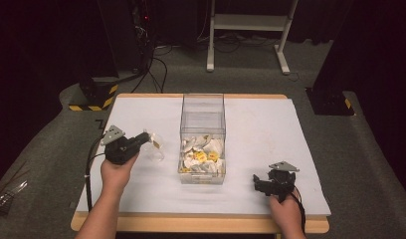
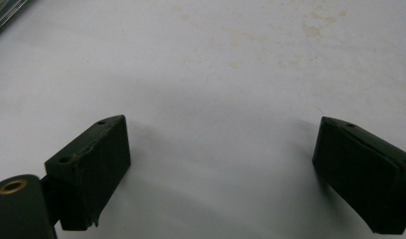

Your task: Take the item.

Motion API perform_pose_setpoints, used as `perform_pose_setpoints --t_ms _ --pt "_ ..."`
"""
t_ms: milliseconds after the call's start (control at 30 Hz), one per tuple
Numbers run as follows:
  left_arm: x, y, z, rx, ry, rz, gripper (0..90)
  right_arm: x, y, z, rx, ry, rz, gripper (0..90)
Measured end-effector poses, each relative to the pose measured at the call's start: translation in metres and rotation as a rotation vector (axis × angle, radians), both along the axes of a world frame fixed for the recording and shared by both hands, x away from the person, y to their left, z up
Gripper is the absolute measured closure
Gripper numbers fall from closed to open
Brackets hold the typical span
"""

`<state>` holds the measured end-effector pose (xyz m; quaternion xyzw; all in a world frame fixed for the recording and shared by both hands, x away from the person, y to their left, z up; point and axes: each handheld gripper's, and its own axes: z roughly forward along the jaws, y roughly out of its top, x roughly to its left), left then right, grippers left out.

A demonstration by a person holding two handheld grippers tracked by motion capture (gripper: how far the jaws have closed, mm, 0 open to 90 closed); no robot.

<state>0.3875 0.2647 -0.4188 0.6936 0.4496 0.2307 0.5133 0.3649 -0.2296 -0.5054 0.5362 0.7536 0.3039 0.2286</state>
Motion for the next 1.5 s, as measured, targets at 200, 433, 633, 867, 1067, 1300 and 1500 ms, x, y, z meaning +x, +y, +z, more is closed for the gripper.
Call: perform_pose_setpoints --t_ms 200,433,633,867,1067,1300,1500 --pt "0.002 -0.003 -0.006 0.023 0.018 -0.001 84.8 0.000 0.000 0.000 0.000 0.000 0.000 7.8" --pt "0.003 -0.005 -0.016 0.044 0.047 -0.004 84.7 0.000 0.000 0.000 0.000 0.000 0.000 7.8" --pt "0.006 -0.010 -0.017 0.061 0.059 -0.005 84.2 0.000 0.000 0.000 0.000 0.000 0.000 7.8" --pt "0.007 -0.013 -0.017 0.081 0.068 -0.010 83.8 0.000 0.000 0.000 0.000 0.000 0.000 7.8" --pt "0.008 -0.013 -0.015 0.084 0.065 -0.011 82.3 0.000 0.000 0.000 -0.001 0.000 0.000 7.8" --pt "0.002 -0.013 -0.009 0.087 0.031 -0.005 54.0 0.000 0.000 0.000 -0.002 -0.002 0.002 7.8" --pt "-0.006 -0.007 -0.007 0.076 0.007 -0.003 38.9 0.000 0.000 0.000 -0.001 -0.001 0.001 7.8"
